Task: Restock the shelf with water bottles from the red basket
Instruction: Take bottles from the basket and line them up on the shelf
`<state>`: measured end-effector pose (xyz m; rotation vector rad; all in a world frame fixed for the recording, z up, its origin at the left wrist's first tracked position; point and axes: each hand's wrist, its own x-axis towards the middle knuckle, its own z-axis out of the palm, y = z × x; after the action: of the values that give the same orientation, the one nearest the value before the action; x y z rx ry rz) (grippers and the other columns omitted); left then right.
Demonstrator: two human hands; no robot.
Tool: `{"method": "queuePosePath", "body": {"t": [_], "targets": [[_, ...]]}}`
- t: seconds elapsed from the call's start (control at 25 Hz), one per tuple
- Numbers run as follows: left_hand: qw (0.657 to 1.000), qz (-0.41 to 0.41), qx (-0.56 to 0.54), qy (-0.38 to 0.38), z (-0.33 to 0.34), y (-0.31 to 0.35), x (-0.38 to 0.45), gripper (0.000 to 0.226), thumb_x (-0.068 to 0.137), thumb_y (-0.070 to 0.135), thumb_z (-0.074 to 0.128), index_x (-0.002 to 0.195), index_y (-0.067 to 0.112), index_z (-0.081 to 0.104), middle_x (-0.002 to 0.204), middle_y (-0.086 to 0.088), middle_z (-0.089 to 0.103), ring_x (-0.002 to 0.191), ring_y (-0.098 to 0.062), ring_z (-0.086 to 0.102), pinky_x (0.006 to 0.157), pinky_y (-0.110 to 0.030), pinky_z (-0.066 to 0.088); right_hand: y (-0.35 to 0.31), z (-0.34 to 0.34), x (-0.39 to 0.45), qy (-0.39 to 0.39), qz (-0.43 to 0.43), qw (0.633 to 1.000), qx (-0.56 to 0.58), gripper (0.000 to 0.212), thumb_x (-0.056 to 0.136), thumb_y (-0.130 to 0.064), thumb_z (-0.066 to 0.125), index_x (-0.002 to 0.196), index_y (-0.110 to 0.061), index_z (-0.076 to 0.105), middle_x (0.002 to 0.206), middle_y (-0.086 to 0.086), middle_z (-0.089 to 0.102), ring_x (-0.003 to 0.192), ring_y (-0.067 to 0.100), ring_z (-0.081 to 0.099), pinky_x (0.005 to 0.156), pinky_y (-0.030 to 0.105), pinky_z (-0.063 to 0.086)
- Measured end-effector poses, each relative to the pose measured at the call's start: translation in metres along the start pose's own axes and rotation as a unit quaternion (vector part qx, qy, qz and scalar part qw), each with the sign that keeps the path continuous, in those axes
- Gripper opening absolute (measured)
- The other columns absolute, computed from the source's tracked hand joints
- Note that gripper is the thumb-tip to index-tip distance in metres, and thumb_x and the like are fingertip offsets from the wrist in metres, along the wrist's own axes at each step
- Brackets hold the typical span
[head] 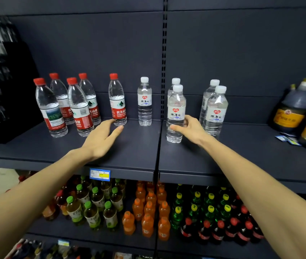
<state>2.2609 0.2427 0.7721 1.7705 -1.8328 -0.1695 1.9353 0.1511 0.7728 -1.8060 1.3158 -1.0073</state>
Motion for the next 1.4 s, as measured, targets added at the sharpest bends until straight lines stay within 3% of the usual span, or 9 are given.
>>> {"method": "queuePosePath", "body": {"t": [0.36, 0.56, 0.68, 0.8, 0.92, 1.0, 1.12, 1.28, 1.4], "targets": [[1.000, -0.013, 0.012, -0.001, -0.007, -0.007, -0.010, 0.069, 0.103, 0.061, 0.034, 0.156, 0.017, 0.035, 0.160, -0.007, 0.040, 0.146, -0.026, 0.039, 0.117, -0.042, 0.030, -0.004, -0.001, 0.001, -0.033, 0.020, 0.998, 0.043, 0.057, 0.088, -0.016, 0.080, 0.138, -0.012, 0.055, 0.126, 0.001, 0.069, 0.109, 0.012, 0.067, 0.104, 0.032, 0.051], [1.000, -0.017, 0.026, -0.001, -0.010, -0.016, -0.015, 0.069, 0.103, 0.062, 0.034, 0.154, 0.016, 0.037, 0.159, -0.008, 0.042, 0.145, -0.026, 0.040, 0.117, -0.042, 0.031, -0.006, 0.001, -0.002, -0.036, 0.034, 0.998, 0.048, 0.057, 0.089, -0.016, 0.079, 0.140, -0.011, 0.054, 0.128, 0.001, 0.068, 0.097, -0.001, 0.065, 0.092, 0.021, 0.050], [0.999, -0.017, 0.036, -0.001, -0.013, -0.018, -0.023, 0.070, 0.102, 0.062, 0.033, 0.155, 0.016, 0.037, 0.159, -0.007, 0.042, 0.145, -0.027, 0.041, 0.117, -0.043, 0.031, -0.010, 0.004, -0.003, -0.025, 0.058, 0.998, 0.028, 0.079, 0.084, -0.024, 0.084, 0.149, -0.007, 0.042, 0.139, 0.005, 0.062, 0.115, 0.013, 0.064, 0.107, 0.034, 0.047], [0.998, -0.030, 0.050, 0.005, -0.023, -0.025, -0.029, 0.070, 0.102, 0.065, 0.033, 0.154, 0.018, 0.038, 0.157, -0.006, 0.044, 0.142, -0.029, 0.044, 0.116, -0.047, 0.035, -0.026, 0.022, -0.012, 0.098, 0.035, 0.995, 0.001, 0.105, 0.084, -0.036, 0.080, 0.162, -0.008, 0.014, 0.165, 0.009, 0.029, 0.151, 0.024, 0.031, 0.124, 0.039, 0.026], [0.998, -0.027, 0.051, 0.029, -0.035, -0.037, -0.036, 0.071, 0.099, 0.067, 0.035, 0.151, 0.019, 0.040, 0.150, -0.007, 0.051, 0.136, -0.031, 0.049, 0.109, -0.045, 0.040, -0.065, 0.046, -0.029, 0.273, -0.126, 0.954, -0.008, 0.090, 0.093, -0.032, 0.066, 0.161, -0.004, 0.015, 0.169, 0.010, 0.013, 0.156, 0.022, 0.014, 0.127, 0.030, 0.015], [0.998, -0.022, 0.033, 0.047, -0.041, -0.041, -0.041, 0.064, 0.104, 0.052, 0.042, 0.155, 0.014, 0.034, 0.156, -0.009, 0.044, 0.142, -0.029, 0.043, 0.111, -0.040, 0.035, -0.093, 0.068, -0.037, 0.310, -0.251, 0.917, -0.018, 0.079, 0.094, -0.021, 0.061, 0.159, -0.001, 0.021, 0.168, 0.010, 0.014, 0.156, 0.022, 0.016, 0.126, 0.027, 0.017], [0.996, -0.022, 0.006, 0.085, -0.052, -0.050, -0.051, 0.060, 0.106, 0.043, 0.046, 0.156, 0.014, 0.031, 0.159, -0.005, 0.041, 0.143, -0.023, 0.041, 0.109, -0.034, 0.033, -0.124, 0.117, -0.044, 0.212, -0.333, 0.918, -0.043, 0.071, 0.095, -0.016, 0.059, 0.157, -0.002, 0.028, 0.164, 0.002, 0.024, 0.154, 0.021, 0.023, 0.126, 0.034, 0.022], [0.986, -0.046, 0.010, 0.162, -0.065, -0.083, -0.077, 0.044, 0.105, 0.042, 0.047, 0.142, 0.018, 0.048, 0.136, 0.000, 0.058, 0.120, -0.021, 0.057, 0.100, -0.039, 0.045, -0.130, 0.200, -0.060, 0.075, -0.275, 0.958, -0.019, 0.056, 0.097, -0.019, 0.058, 0.151, -0.013, 0.044, 0.144, -0.002, 0.053, 0.136, 0.013, 0.046, 0.110, 0.026, 0.039], [0.976, -0.062, 0.032, 0.206, -0.071, -0.110, -0.106, 0.037, 0.102, 0.036, 0.050, 0.134, 0.016, 0.055, 0.125, -0.002, 0.061, 0.107, -0.021, 0.060, 0.092, -0.038, 0.047, -0.131, 0.266, -0.071, -0.013, -0.235, 0.971, -0.026, 0.044, 0.100, -0.021, 0.056, 0.143, -0.012, 0.055, 0.137, 0.001, 0.061, 0.131, 0.018, 0.050, 0.109, 0.035, 0.042]]}}
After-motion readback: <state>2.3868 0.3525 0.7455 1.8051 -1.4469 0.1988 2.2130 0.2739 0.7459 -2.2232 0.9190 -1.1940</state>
